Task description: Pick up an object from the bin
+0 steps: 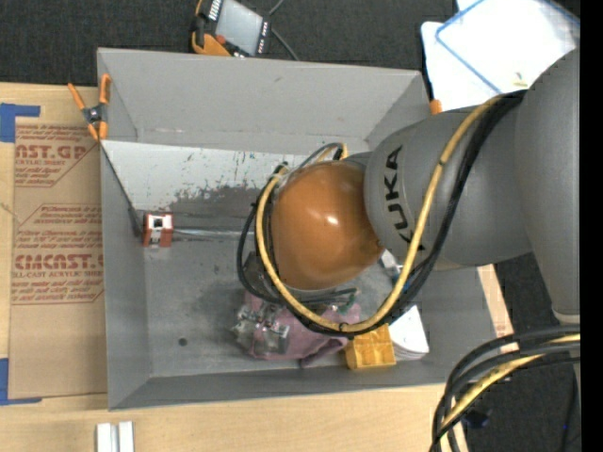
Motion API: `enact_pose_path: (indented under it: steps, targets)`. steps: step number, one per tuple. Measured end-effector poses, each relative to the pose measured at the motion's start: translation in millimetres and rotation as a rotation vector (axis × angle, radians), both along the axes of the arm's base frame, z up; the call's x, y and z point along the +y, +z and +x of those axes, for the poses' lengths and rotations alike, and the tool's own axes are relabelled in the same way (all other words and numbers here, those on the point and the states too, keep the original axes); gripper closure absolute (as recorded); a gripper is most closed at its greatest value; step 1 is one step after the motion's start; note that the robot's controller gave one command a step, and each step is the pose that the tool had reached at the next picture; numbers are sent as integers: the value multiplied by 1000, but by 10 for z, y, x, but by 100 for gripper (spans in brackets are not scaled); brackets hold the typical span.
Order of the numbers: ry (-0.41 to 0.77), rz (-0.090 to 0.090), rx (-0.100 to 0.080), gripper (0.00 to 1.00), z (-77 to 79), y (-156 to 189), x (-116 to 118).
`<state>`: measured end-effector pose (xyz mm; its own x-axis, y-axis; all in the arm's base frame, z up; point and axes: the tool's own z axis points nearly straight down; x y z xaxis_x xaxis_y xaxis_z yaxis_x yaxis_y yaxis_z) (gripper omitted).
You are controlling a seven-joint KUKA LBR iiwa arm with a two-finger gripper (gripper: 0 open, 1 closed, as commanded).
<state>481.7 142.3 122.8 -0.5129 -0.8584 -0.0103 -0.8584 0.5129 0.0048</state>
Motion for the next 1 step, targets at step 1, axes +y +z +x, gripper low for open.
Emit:
enact_pose_path:
  steps: [1]
  targets:
    - [0,0,4,100,-10,442,4]
